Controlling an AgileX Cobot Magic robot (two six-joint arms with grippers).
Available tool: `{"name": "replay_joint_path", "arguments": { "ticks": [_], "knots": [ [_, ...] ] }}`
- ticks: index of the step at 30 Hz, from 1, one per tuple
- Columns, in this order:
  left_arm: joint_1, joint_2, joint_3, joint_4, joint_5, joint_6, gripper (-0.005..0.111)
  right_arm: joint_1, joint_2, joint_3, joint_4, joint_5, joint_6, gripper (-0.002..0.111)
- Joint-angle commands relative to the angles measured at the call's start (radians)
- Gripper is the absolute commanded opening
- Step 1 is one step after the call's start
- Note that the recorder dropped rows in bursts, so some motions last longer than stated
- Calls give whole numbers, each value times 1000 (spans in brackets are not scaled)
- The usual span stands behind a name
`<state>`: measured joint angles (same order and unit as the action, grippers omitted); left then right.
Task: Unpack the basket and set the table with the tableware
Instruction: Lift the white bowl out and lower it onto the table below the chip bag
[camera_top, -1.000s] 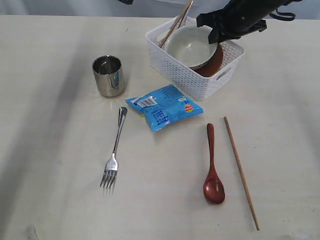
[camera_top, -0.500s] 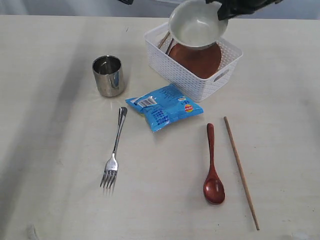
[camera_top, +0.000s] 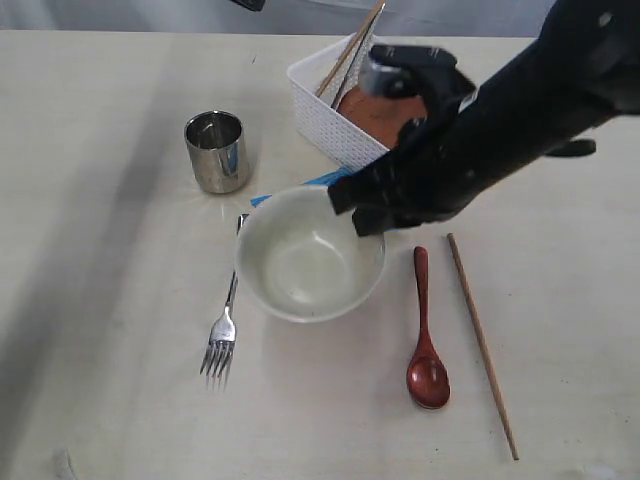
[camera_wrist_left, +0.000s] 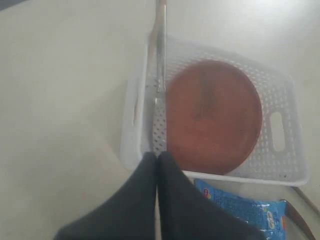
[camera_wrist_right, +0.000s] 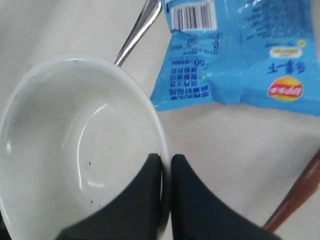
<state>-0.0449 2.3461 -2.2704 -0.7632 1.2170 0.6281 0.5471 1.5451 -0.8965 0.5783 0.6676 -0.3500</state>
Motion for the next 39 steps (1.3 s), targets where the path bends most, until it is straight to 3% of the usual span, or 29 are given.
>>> {"name": "replay_joint_path", "arguments": {
  "ticks": [1,12,39],
  "knots": [
    [-2,-6,-5,-5,4,-8,0,61,-10,103,77,-144,-13,0],
    [-2,-6,-5,-5,4,-8,0,124,-10,201,127,-204,-13,0],
    [-2,-6,-5,-7,4,-7,0,120,46,225,128,-326,-11,0]
  ]
}}
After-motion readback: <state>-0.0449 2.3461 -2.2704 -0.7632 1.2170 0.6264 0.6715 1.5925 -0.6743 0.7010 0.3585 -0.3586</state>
